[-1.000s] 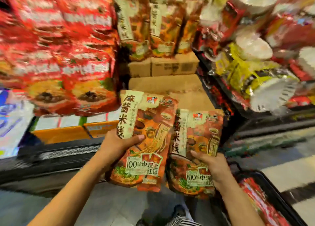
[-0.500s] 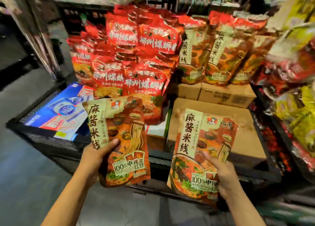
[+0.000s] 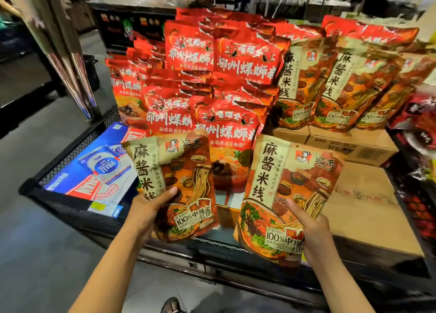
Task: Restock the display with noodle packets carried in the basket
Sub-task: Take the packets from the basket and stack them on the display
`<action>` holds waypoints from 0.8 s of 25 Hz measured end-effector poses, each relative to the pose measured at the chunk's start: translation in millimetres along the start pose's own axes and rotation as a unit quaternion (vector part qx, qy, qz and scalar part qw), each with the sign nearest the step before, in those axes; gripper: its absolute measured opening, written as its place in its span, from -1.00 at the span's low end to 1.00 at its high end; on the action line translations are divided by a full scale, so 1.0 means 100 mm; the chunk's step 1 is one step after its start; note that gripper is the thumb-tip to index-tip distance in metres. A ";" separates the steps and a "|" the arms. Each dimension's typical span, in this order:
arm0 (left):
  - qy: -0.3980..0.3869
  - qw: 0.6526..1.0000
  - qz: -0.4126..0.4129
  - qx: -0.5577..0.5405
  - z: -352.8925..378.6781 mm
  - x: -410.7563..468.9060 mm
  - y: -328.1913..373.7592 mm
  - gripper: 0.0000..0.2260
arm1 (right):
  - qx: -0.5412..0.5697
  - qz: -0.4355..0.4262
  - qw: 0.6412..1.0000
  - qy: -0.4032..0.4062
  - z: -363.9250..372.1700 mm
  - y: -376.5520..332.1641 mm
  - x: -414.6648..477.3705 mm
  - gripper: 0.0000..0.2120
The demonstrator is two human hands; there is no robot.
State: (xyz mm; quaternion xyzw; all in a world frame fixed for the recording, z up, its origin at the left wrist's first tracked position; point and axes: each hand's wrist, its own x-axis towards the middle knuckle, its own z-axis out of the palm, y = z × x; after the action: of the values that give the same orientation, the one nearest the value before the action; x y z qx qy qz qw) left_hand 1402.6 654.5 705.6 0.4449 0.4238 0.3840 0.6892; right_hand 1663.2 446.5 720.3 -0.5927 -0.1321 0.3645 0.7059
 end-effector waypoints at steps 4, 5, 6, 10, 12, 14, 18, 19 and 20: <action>-0.047 0.999 -0.010 0.025 -0.21 0.49 0.16 -0.65 | -0.034 -0.034 0.999 0.004 0.63 0.15 0.19 -0.62; -0.056 0.998 -0.016 0.039 -0.27 0.61 0.20 -0.68 | -0.035 -0.038 0.999 0.001 0.81 0.20 0.25 -0.51; -0.066 0.996 -0.025 0.047 -0.33 0.73 0.23 -0.65 | -0.043 -0.035 0.998 -0.004 0.97 0.26 0.29 -0.41; -0.097 0.991 -0.072 0.061 -0.54 1.09 0.23 -0.39 | -0.045 -0.015 0.999 -0.008 1.40 0.46 0.41 -0.46; -0.119 0.987 -0.091 0.059 -0.60 1.17 0.21 -0.23 | -0.037 -0.004 0.999 -0.006 1.45 0.52 0.41 -0.23; -0.143 0.982 -0.107 0.060 -0.62 1.25 0.23 -0.22 | -0.036 0.004 0.999 0.012 1.49 0.54 0.40 -0.10; -0.147 0.982 -0.098 0.059 -0.53 1.36 0.27 -0.52 | -0.035 -0.033 0.997 0.054 1.51 0.45 0.46 -0.10; -0.135 0.985 -0.089 0.059 -0.50 1.40 0.28 -0.56 | -0.033 -0.045 0.997 0.047 1.51 0.41 0.50 -0.19; -0.122 0.988 -0.084 0.053 -0.47 1.43 0.29 -0.58 | -0.024 -0.058 0.997 0.035 1.53 0.36 0.54 -0.32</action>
State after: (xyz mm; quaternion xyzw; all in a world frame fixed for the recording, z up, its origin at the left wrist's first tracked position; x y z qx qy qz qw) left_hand 1404.0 807.1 686.5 0.4873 0.3915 0.2448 0.7412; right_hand 1593.5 597.0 713.2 -0.6134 -0.1500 0.2983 0.7157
